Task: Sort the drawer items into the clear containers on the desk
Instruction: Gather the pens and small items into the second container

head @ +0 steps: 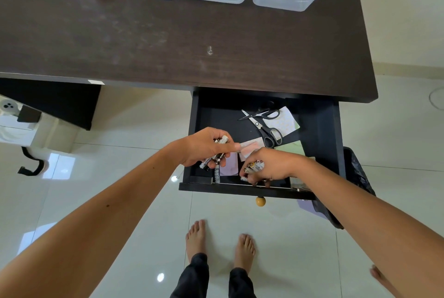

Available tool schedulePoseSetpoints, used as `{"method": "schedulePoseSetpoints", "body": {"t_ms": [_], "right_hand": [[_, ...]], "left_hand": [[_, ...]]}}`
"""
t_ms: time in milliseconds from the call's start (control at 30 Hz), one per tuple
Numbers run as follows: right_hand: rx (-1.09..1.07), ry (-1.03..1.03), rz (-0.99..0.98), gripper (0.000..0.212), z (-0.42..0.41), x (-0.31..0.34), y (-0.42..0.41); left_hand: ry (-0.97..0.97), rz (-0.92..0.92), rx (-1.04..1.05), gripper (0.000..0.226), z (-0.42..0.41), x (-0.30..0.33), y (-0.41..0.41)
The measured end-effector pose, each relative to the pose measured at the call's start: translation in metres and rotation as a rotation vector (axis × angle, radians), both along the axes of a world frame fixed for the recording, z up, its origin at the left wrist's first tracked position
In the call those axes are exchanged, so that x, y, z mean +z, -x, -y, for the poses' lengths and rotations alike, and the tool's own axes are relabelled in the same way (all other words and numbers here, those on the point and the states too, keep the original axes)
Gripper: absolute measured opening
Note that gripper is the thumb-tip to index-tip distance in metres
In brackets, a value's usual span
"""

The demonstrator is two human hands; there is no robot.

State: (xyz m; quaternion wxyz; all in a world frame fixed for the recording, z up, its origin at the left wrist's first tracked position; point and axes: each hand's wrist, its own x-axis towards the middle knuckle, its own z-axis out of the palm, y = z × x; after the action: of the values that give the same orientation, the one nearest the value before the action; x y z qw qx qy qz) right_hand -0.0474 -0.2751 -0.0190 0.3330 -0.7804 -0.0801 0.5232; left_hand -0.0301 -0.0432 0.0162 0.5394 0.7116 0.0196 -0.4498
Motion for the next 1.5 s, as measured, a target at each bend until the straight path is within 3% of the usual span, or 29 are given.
{"method": "schedulePoseSetpoints", "body": {"t_ms": [233,367,600,867,1200,1333,1500], "right_hand": [[-0.186,-0.140,-0.068,0.025,0.016,0.011,0.005],[-0.208,-0.163,-0.071,0.026,0.025,0.014,0.004],[-0.254,-0.199,-0.119,0.025,0.013,0.018,0.007],[-0.278,-0.239,-0.157,0.026,-0.031,0.017,-0.012],[0.285,-0.025,0.352,0.031,-0.080,0.001,-0.049],[0.524,0.014,0.443,0.038,-0.091,0.002,-0.052],[0.591,0.045,0.524,0.041,-0.087,-0.003,-0.049]], "left_hand": [[-0.408,0.214,-0.428,0.044,0.011,-0.013,0.009],[-0.420,0.217,-0.478,0.042,0.010,-0.016,0.011],[-0.182,0.169,-0.197,0.020,0.002,0.003,0.012],[0.015,0.009,0.162,0.023,-0.040,0.020,0.023],[0.288,-0.129,0.487,0.034,-0.058,0.019,0.037],[0.324,-0.168,0.548,0.033,-0.059,0.021,0.037],[0.317,-0.185,0.575,0.033,-0.055,0.026,0.036]]}}
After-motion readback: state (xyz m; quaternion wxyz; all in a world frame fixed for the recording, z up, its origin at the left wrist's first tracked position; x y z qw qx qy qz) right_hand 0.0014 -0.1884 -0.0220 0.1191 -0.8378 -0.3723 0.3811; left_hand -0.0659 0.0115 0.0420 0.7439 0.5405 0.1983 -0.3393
